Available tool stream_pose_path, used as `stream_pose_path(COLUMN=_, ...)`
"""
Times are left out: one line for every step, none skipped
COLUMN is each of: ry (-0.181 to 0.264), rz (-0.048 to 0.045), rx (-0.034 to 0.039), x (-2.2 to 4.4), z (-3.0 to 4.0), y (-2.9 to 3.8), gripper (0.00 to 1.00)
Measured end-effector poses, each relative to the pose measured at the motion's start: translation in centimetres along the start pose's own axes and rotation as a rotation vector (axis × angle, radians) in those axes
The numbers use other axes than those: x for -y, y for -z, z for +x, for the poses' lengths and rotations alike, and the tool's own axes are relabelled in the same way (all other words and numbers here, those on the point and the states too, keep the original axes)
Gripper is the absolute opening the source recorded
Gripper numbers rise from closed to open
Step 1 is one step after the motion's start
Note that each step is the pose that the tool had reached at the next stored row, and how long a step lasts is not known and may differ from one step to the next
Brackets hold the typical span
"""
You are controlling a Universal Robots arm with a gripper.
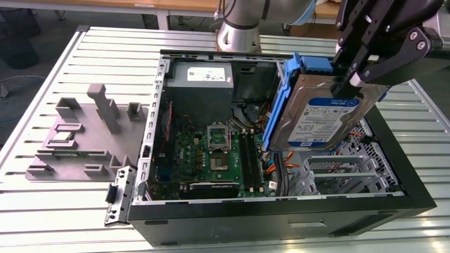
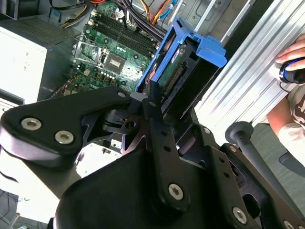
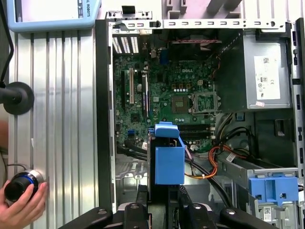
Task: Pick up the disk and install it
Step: 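Insert the disk into the insertion slot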
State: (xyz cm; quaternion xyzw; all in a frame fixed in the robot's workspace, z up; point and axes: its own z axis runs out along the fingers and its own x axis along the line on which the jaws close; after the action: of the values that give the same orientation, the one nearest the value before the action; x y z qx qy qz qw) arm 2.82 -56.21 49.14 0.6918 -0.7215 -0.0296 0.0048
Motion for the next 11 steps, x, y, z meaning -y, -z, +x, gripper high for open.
stream_pose_path(ry=0.0, rz=0.0, rx=0.0001, x=0.02, z=0.0, y=-0.05, gripper=0.35)
stream_pose_path(ry=0.0, rz=0.0, rx=0.0002, x=0.06, z=0.01, y=-0.09, gripper=0.35)
stream_pose_path(ry=0.0, rz=0.0, rx=0.0002, x=0.1, z=0.01, y=-0.11, gripper=0.35)
stream_pose_path(ry=0.0, rz=0.0001, rx=0.0002, x=0.16, z=0.01, y=-0.14, gripper=0.35)
stream_pose_path(ry=0.0, rz=0.0001, rx=0.0001, x=0.23, z=0.01, y=-0.16, gripper=0.35)
stream_pose_path(ry=0.0, rz=0.0, rx=0.0002, x=0.32, z=0.0, y=-0.19, gripper=0.35)
stream_pose_path(ry=0.0, rz=0.0, rx=0.0001, x=0.41, z=0.0, y=-0.21, gripper=0.35)
stream_pose_path(ry=0.0, rz=-0.0001, rx=0.0001, x=0.51, z=0.0, y=-0.23, gripper=0.35)
stream_pose_path(ry=0.0, rz=-0.0002, rx=0.0001, x=0.61, z=-0.01, y=-0.25, gripper=0.35)
stream_pose_path(ry=0.0, rz=-0.0003, rx=0.0001, x=0.73, z=-0.01, y=-0.27, gripper=0.35)
stream_pose_path(ry=0.0, rz=-0.0004, rx=0.0, x=0.85, z=-0.01, y=-0.27, gripper=0.35)
